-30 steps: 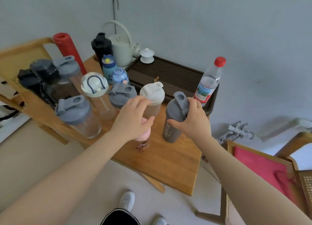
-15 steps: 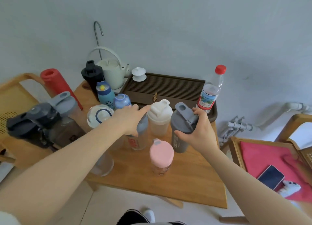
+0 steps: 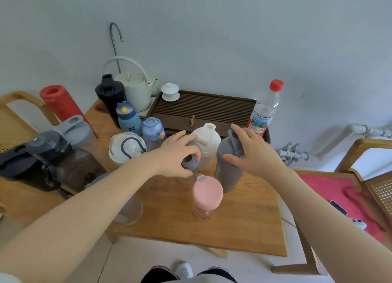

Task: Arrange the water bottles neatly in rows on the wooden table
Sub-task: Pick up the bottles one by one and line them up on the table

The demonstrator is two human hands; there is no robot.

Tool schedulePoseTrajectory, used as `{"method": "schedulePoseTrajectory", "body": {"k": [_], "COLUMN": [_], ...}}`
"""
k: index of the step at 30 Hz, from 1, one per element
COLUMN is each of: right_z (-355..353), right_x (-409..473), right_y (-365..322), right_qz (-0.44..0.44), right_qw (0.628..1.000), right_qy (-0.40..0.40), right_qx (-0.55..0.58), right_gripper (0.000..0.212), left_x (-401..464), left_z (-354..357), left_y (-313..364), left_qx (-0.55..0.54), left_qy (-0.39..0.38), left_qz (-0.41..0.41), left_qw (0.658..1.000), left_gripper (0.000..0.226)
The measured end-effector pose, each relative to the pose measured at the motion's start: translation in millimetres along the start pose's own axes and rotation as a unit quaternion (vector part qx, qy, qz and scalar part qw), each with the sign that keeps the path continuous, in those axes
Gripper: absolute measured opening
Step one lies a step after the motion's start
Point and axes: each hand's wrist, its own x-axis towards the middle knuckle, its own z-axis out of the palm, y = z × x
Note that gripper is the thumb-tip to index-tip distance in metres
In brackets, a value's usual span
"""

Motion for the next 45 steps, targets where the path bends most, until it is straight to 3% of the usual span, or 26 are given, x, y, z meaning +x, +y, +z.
{"method": "schedulePoseTrajectory", "body": {"k": [3, 6, 8, 11, 14, 18, 20, 24, 29, 33, 36, 37, 40, 42, 45], "right_z": [1.3, -0.6, 0.7, 12.9, 30.0, 42.4, 44.7, 42.0, 27.0, 14.9, 15.3, 16.6, 22.7, 26.1, 30.1], "right_x": [2.1, 3.5, 2.2, -7.0, -15.8, -19.5, -19.9, -18.1, -14.0, -9.3, -8.6, -8.7, -8.1, -8.5, -9.8], "right_y": [3.1, 9.8, 17.1, 23.4, 22.7, 22.3, 23.6, 24.6, 25.4, 26.8, 29.2, 30.6, 34.3, 35.2, 35.2], "right_qz": [-0.012, -0.015, -0.002, 0.031, 0.039, 0.014, 0.025, 0.013, -0.055, -0.104, -0.101, -0.098, -0.094, -0.100, -0.109], "right_qw": [0.999, 0.998, 0.994, 0.969, 0.949, 0.966, 0.963, 0.966, 0.978, 0.989, 0.990, 0.988, 0.975, 0.969, 0.967], "right_qy": [-0.029, -0.054, -0.043, 0.010, 0.061, 0.069, 0.091, 0.073, 0.039, -0.020, -0.031, -0.030, -0.024, -0.009, 0.010], "right_qx": [-0.004, 0.021, 0.097, 0.244, 0.306, 0.250, 0.252, 0.249, 0.197, 0.103, 0.092, 0.112, 0.199, 0.227, 0.231], "right_gripper": [0.091, 0.105, 0.108, 0.108, 0.108, 0.107, 0.098, 0.097, 0.120, 0.118, 0.111, 0.111, 0.108, 0.103, 0.098], "left_x": [-4.4, -8.3, -8.4, -7.7, -6.3, -1.1, 0.3, 0.3, -0.3, 5.2, 2.4, 1.5, 4.4, 12.5, 21.8], "left_z": [1.9, 0.8, 1.7, 7.9, 15.8, 19.3, 17.0, 6.3, -4.1, -2.8, -8.0, -10.3, -17.3, -17.6, -15.8], "left_y": [-0.4, -3.0, -5.8, -8.9, -4.5, 5.1, 10.4, 16.4, 18.5, 35.8, 35.5, 31.4, 15.8, 7.2, 5.6], "left_qx": [-0.096, -0.150, -0.172, -0.196, -0.203, -0.160, -0.079, 0.036, 0.177, 0.176, 0.171, 0.156, 0.172, 0.206, 0.213], "left_qy": [0.091, 0.127, 0.119, 0.124, 0.136, 0.130, 0.137, 0.167, 0.118, 0.090, 0.181, 0.165, 0.005, -0.046, -0.060], "left_qz": [-0.005, -0.101, -0.174, -0.193, -0.194, -0.188, -0.196, -0.254, -0.251, -0.276, -0.210, -0.155, -0.023, -0.026, -0.058], "left_qw": [0.991, 0.975, 0.962, 0.953, 0.950, 0.960, 0.968, 0.952, 0.944, 0.941, 0.946, 0.962, 0.985, 0.977, 0.974], "left_gripper": [0.024, 0.085, 0.101, 0.086, 0.087, 0.093, 0.087, 0.079, 0.064, 0.073, 0.077, 0.082, 0.099, 0.103, 0.104]}}
